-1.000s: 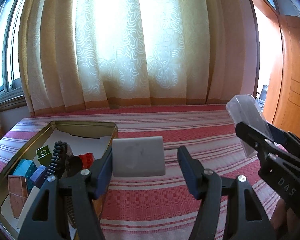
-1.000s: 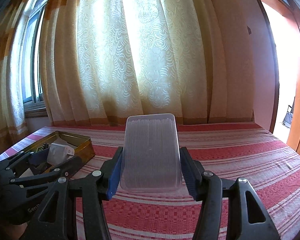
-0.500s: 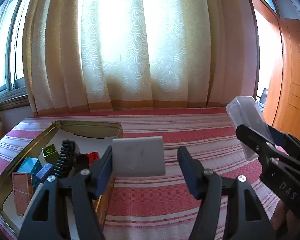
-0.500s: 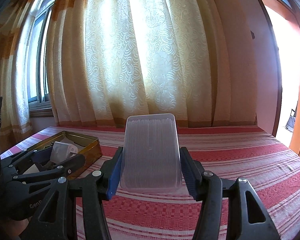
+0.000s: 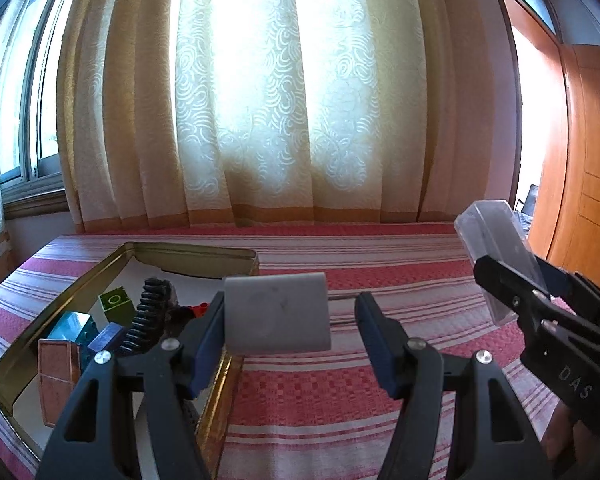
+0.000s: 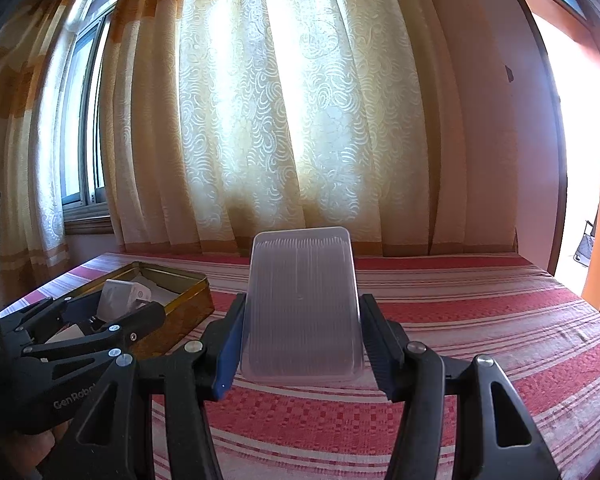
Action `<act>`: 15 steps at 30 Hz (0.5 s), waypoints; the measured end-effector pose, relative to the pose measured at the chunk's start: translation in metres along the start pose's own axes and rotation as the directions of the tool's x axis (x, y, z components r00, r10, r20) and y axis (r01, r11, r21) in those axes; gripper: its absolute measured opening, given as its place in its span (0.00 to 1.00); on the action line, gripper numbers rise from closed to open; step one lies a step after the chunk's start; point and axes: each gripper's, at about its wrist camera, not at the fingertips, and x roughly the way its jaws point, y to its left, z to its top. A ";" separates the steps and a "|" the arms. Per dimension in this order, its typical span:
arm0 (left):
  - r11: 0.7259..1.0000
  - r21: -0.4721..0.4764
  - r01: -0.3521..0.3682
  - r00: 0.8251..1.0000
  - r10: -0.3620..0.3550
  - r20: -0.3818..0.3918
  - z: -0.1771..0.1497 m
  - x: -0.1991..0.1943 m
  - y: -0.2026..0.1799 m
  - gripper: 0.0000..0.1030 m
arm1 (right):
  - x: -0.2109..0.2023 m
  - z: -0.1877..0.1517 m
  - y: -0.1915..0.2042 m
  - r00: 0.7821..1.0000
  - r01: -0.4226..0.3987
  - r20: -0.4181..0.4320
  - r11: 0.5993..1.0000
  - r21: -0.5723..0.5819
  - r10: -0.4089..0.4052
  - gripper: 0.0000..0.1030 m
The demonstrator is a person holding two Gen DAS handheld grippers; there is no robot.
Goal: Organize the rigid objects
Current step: 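Carry the white block and clear box toward the gold tin with both grippers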
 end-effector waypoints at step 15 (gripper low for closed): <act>1.000 -0.020 -0.012 1.000 0.012 0.023 -0.003 -0.009 0.010 0.62 | -0.003 -0.002 0.010 1.000 -0.023 0.000 1.000 -0.003 0.023 0.55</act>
